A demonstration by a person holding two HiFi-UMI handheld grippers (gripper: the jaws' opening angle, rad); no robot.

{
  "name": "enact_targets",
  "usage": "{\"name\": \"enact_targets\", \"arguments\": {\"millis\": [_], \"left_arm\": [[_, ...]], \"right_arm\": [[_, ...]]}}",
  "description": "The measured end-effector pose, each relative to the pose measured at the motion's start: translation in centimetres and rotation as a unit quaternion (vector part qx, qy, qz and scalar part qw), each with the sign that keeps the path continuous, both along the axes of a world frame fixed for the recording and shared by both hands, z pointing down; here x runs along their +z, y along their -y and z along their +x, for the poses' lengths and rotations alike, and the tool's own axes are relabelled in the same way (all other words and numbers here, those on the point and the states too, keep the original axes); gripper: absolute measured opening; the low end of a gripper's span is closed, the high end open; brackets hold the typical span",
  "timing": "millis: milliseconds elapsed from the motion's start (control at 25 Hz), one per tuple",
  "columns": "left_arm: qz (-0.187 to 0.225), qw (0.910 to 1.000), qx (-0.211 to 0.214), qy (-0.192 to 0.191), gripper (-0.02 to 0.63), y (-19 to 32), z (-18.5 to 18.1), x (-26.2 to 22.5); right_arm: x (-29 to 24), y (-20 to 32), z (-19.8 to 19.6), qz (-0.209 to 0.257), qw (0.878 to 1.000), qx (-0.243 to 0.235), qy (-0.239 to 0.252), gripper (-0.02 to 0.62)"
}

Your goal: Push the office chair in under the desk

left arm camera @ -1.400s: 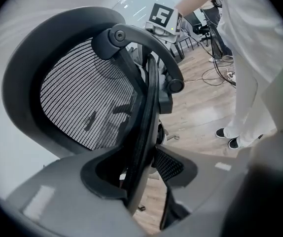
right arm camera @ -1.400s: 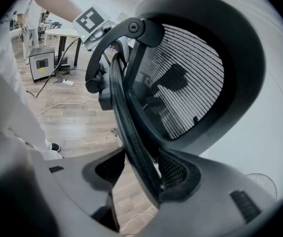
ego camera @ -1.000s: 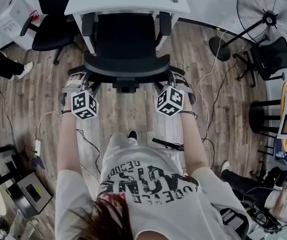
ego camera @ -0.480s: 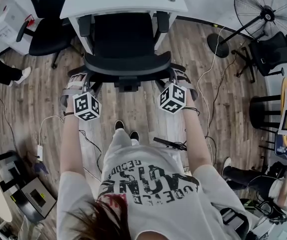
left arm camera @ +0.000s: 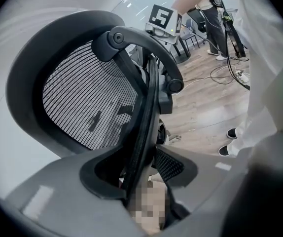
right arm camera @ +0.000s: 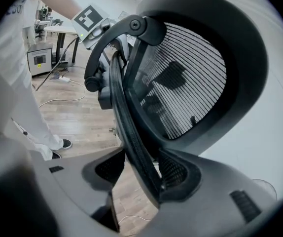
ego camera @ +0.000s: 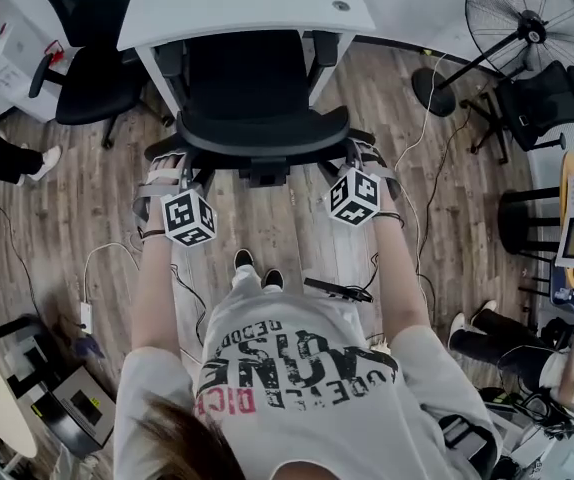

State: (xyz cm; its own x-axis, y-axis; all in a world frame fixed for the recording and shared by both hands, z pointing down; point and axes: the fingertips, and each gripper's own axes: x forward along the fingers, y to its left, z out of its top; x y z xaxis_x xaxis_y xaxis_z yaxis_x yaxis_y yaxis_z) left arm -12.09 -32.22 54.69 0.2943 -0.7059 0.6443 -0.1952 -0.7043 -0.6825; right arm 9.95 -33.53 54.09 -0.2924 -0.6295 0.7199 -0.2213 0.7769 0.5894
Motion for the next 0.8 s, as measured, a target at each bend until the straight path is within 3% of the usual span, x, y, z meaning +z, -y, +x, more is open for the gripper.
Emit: {"name": "enact_targets", "arguments": {"millis": [800], "left_arm": [[0.003,0.9997,0.023,0.003,0.199,2.9,-1.5,-0.5]], "right_arm": [[-0.3,2.4,-1.4,0.004,1.0,0.005,-0.002,0.201]]}}
